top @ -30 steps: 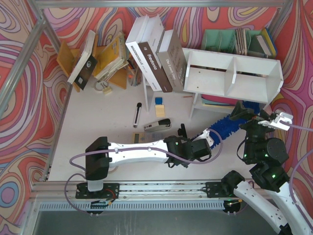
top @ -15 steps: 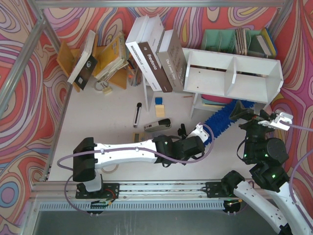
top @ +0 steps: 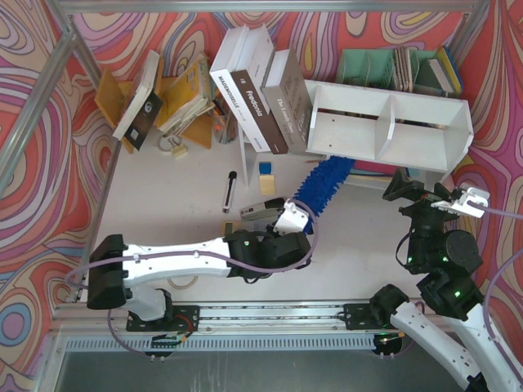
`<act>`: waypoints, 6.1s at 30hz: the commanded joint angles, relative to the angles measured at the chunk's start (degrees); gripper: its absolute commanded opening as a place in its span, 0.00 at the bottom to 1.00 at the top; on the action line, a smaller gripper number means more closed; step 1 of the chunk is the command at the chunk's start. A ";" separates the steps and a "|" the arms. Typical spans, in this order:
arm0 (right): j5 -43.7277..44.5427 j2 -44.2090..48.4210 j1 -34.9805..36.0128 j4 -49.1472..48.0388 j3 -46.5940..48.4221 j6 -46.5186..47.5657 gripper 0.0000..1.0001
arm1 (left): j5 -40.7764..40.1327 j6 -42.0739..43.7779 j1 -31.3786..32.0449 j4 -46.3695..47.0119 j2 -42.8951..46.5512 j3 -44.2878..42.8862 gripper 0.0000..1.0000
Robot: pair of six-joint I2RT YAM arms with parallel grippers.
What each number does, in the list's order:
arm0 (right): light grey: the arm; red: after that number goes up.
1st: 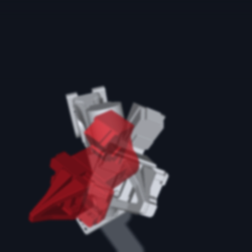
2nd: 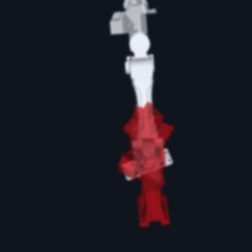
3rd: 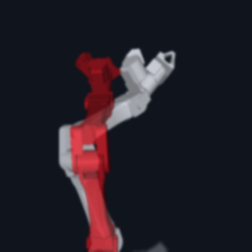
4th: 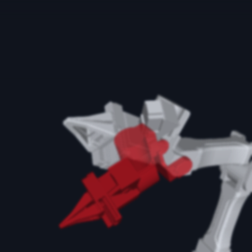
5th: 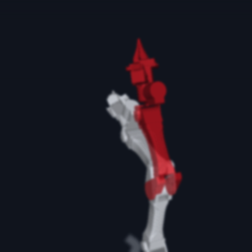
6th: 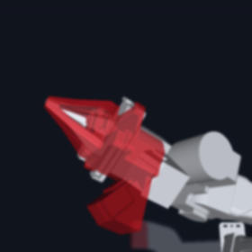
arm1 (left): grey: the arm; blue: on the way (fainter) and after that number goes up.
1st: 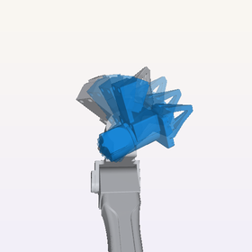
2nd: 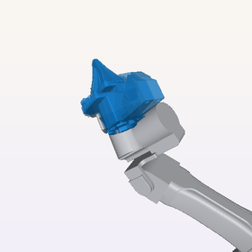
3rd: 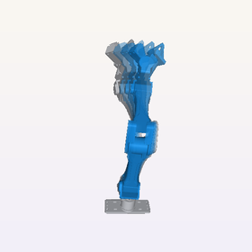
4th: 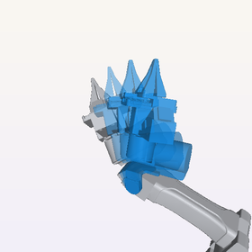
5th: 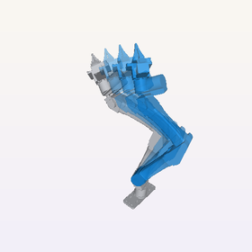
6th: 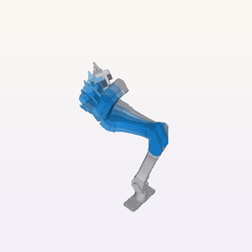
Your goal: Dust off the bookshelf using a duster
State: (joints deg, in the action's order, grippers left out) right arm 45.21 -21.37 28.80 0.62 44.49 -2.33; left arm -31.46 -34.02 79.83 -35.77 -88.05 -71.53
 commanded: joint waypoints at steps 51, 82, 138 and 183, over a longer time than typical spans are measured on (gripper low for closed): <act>0.67 0.33 -0.23 -1.59 -0.43 0.67 0.99 | 4.53 3.29 -1.79 -3.28 -10.79 -9.87 0.00; 0.49 0.18 -0.25 -1.24 -0.35 0.40 0.99 | 0.84 3.51 1.40 3.67 -2.08 2.48 0.00; 0.77 -0.82 -0.25 -1.68 -0.25 0.38 0.99 | 10.54 10.38 6.15 -3.40 10.27 10.28 0.00; 0.68 0.01 -0.23 -1.24 -0.21 0.33 0.99 | -2.17 1.72 -0.38 1.94 -0.95 10.07 0.00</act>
State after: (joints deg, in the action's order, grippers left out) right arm 45.21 -22.09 28.80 0.67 44.38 -2.37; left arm -30.48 -31.70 79.94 -36.10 -89.03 -60.20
